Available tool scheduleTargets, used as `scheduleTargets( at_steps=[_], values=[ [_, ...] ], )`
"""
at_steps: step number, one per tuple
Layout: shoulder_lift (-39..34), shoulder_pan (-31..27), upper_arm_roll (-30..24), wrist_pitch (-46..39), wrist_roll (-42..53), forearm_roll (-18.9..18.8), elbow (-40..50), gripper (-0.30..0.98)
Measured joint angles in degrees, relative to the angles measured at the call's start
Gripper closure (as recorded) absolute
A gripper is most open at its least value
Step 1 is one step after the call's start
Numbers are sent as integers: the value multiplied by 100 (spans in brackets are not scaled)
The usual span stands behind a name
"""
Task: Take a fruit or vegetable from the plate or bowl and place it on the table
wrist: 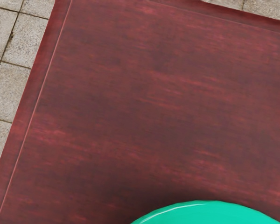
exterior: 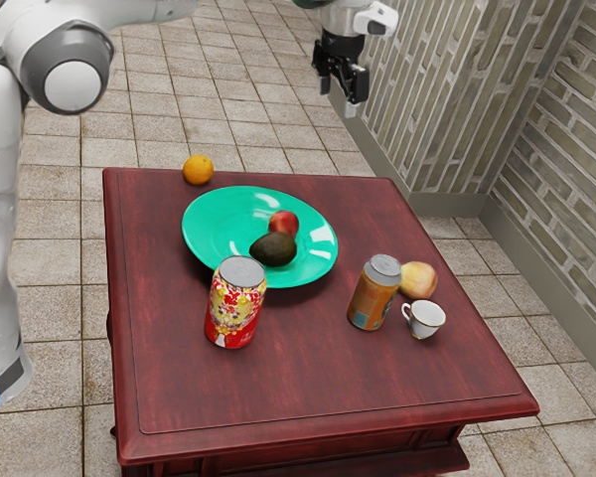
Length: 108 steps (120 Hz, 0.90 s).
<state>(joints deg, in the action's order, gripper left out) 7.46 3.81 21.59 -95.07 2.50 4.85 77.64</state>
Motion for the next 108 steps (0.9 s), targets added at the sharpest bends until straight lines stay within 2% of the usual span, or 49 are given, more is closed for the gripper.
scheduleTargets(
  at_steps=[18,49,60,88,108],
  values=[
    [-113,266,3,-364,95,-434,260,0],
    [310,436,-74,-296,746,-364,271,0],
    [346,640,-183,-153,978,-185,266,0],
    [1086,646,-246,36,1458,409,162,0],
    [1147,650,-268,65,1702,666,401,0]
  ],
)
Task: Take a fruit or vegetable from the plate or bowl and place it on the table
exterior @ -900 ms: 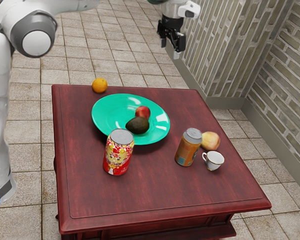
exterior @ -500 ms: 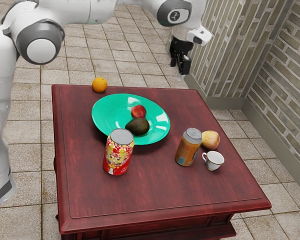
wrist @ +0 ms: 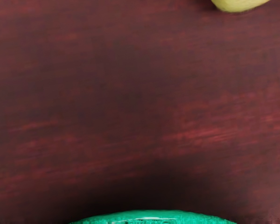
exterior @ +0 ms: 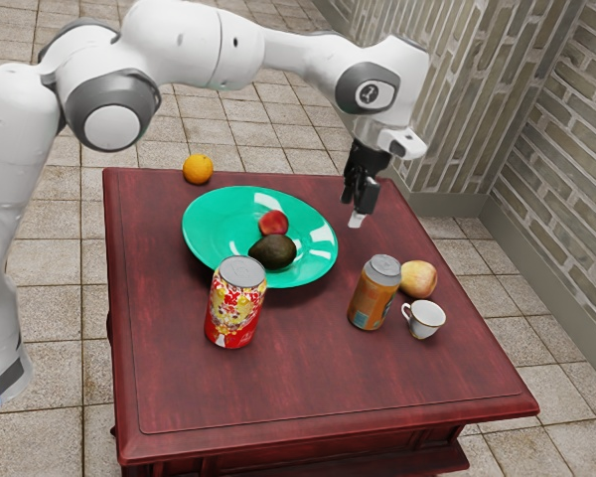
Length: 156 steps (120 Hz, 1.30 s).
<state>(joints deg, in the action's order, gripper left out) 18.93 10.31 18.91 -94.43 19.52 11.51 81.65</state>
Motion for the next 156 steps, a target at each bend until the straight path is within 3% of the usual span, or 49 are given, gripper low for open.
scheduleTargets(
  at_steps=[27,70,122,143,156],
  values=[
    [-690,-11,141,-196,264,232,1254,0],
    [-591,13,290,-452,466,581,1380,0],
    [-704,-2,322,-543,-53,1124,1688,0],
    [-774,31,325,-891,-457,1558,1739,0],
    [-904,30,293,-1163,-1020,1389,1534,0]
  ],
)
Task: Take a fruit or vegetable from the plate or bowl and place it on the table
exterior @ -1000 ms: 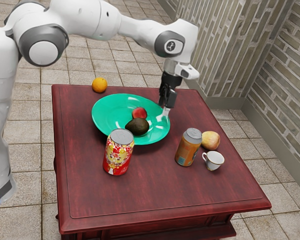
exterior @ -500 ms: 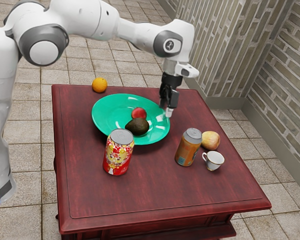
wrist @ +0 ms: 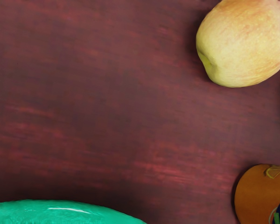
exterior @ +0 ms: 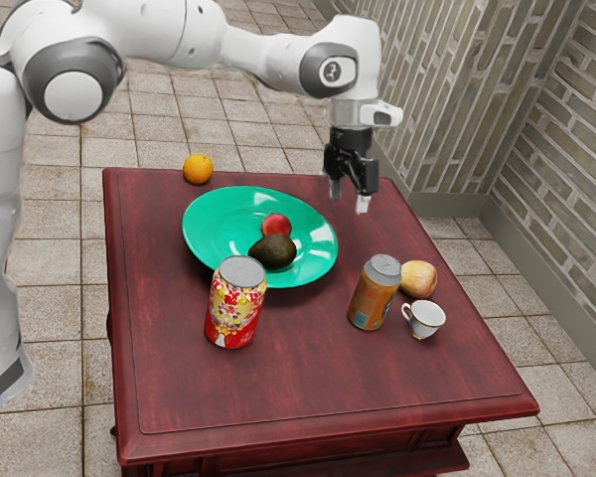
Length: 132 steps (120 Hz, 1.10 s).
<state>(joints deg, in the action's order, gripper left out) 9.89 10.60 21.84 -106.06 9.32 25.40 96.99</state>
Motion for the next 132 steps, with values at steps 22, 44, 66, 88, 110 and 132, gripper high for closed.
scheduleTargets(
  at_steps=[22,44,66,88,110,132],
  values=[
    [-247,238,-34,-112,-1447,-760,-546,0],
    [-474,972,-30,73,-3554,-848,-562,0],
    [-573,981,0,375,-5081,-662,-374,0],
    [-572,1150,19,669,-5767,-653,-386,0],
    [-560,1098,45,829,-5698,-676,-482,0],
    [-562,971,141,1093,-4902,-713,-418,0]
  ],
)
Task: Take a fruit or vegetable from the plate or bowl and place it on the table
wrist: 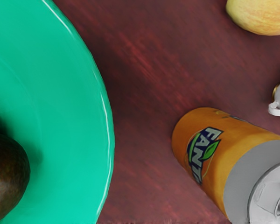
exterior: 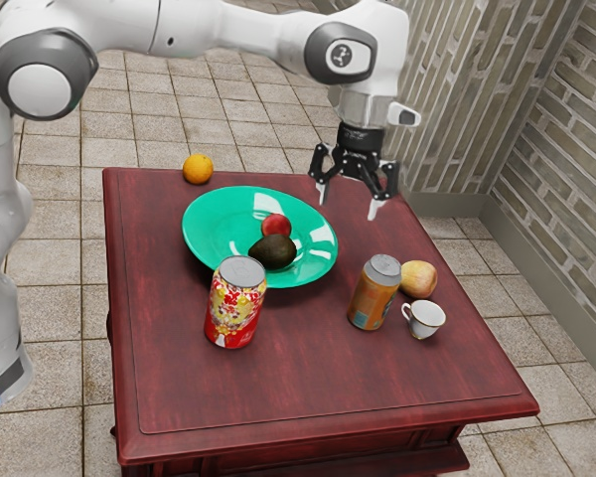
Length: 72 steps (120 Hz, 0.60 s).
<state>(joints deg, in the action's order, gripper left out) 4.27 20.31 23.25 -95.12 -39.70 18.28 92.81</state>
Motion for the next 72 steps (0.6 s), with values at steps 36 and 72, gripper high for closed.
scheduleTargets(
  at_steps=[36,72],
  values=[
    [287,-13,32,673,1583,7,152,0],
    [294,425,142,858,2672,-1094,245,0]
  ],
)
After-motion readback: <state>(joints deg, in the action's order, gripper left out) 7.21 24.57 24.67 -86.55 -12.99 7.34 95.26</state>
